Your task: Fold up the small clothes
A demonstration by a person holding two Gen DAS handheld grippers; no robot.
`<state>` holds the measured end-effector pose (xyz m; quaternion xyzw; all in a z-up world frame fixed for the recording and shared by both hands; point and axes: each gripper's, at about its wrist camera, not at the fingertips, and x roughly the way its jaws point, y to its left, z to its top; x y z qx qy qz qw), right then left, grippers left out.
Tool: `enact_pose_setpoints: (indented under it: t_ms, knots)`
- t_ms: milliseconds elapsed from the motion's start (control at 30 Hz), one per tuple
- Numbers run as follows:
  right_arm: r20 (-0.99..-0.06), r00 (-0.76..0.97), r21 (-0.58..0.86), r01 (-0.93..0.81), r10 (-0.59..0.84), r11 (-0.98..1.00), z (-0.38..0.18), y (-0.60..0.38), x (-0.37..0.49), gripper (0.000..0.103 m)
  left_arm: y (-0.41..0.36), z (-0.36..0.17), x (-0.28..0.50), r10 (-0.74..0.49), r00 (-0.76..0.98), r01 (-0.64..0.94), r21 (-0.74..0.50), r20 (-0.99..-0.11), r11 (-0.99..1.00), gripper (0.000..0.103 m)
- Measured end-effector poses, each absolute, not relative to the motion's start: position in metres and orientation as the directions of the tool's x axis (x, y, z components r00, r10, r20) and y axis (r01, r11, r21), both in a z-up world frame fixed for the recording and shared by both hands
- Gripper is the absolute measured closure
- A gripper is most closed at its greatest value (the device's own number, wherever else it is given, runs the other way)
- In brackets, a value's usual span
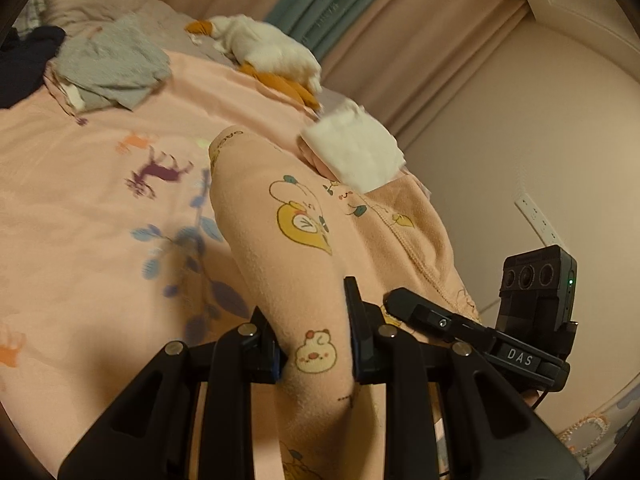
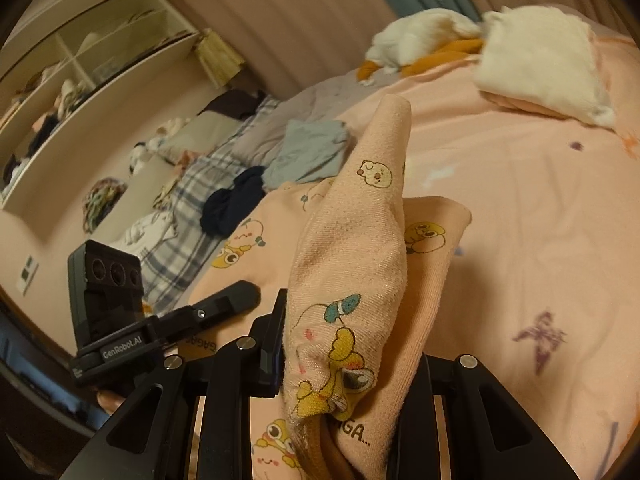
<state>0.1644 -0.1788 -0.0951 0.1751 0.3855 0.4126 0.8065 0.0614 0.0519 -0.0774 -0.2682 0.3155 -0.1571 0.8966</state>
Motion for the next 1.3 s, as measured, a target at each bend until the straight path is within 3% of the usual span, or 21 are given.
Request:
enact_pose_setpoints:
  t_ms: [533, 733, 967, 1033, 1100, 1300]
  knots:
    - [-0.529, 0.337, 0.543, -0.572, 0.779, 0.615, -0.091, -0.125, 0.158, 0.074, 0.092, -0.085, 0.046, -0.361, 0.791, 0.048, -0.538, -0.494, 0.842, 0.079]
    - [-0.570, 0.352, 0.489, -0.580, 0.742, 0.651, -0.109, -0.112, 0.168, 0.074, 0.089, -0.112, 0.067, -0.330, 0.775, 0.034, -0.486, -0.539, 0.873, 0.079]
    - [-0.700, 0.326, 0.431, -0.517, 0.635, 0.740, -0.158, -0.104, 0.190, 0.074, 0.090, -0.182, 0.098, -0.317, 0.672, -0.067, -0.481, -0.670, 0.874, 0.078]
    - [-0.732, 0.287, 0.449, -0.480, 0.618, 0.754, -0.178, -0.106, 0.196, 0.069, 0.090, -0.197, 0.104, -0.292, 0.636, -0.096, -0.449, -0.714, 0.889, 0.076]
    - [-0.750, 0.254, 0.475, -0.437, 0.611, 0.764, -0.196, -0.111, 0.202, 0.053, 0.092, -0.202, 0.105, -0.279, 0.622, -0.120, -0.441, -0.732, 0.890, 0.070]
    - [-0.730, 0.285, 0.489, -0.416, 0.621, 0.767, -0.189, -0.137, 0.202, 0.052, 0.118, -0.185, 0.094, -0.241, 0.669, -0.197, -0.480, -0.703, 0.855, 0.067]
